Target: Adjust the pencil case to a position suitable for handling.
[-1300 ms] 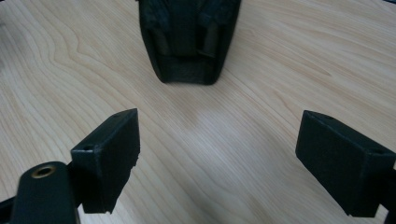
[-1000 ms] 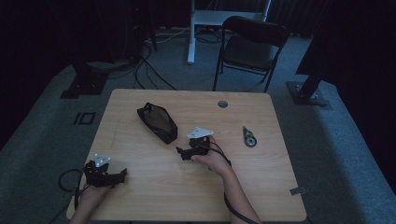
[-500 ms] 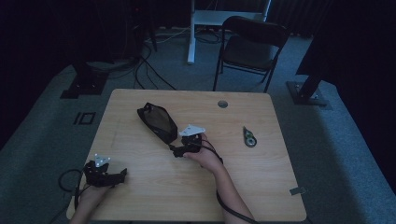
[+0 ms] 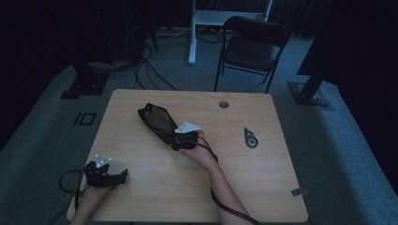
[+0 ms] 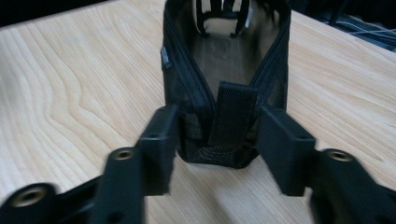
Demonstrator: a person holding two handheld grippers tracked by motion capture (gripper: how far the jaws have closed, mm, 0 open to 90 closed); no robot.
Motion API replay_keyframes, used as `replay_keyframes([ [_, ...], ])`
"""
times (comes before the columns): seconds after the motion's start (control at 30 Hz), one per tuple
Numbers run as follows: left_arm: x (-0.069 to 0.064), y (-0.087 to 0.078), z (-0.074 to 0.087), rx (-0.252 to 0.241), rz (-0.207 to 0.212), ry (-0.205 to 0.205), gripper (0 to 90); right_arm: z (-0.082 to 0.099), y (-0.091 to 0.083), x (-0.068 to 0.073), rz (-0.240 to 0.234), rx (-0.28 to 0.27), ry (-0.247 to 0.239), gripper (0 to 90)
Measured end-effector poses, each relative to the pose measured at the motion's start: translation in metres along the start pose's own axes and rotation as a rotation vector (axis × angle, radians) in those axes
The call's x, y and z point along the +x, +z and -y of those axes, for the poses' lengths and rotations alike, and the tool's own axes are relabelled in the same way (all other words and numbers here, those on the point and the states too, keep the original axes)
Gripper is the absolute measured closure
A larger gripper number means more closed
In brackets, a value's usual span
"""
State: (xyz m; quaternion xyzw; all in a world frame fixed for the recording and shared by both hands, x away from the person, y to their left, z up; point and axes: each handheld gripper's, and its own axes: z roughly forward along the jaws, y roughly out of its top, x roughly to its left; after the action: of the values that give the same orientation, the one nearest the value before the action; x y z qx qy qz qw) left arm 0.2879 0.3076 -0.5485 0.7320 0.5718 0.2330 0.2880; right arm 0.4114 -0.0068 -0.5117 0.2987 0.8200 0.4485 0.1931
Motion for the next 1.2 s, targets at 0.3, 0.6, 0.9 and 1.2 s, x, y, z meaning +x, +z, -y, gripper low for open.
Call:
replay_keyframes([
  [0.3, 0.000, 0.000, 0.000, 0.000, 0.000, 0.000, 0.6, 0.001, 0.010, -0.001, 0.004, 0.038, 0.008, 71.8],
  [0.6, 0.000, 0.000, 0.000, -0.001, 0.000, 0.000, 0.6, 0.003, 0.006, -0.004, -0.005, 0.042, 0.036, 72.6],
  [0.9, 0.000, 0.000, 0.000, 0.000, 0.000, 0.000, 0.6, 0.009, -0.004, -0.009, 0.003, 0.049, 0.052, 72.6],
  [1.2, 0.000, 0.000, 0.000, 0.000, 0.000, 0.000, 0.6, 0.018, -0.019, -0.015, 0.012, 0.050, 0.071, 72.6],
])
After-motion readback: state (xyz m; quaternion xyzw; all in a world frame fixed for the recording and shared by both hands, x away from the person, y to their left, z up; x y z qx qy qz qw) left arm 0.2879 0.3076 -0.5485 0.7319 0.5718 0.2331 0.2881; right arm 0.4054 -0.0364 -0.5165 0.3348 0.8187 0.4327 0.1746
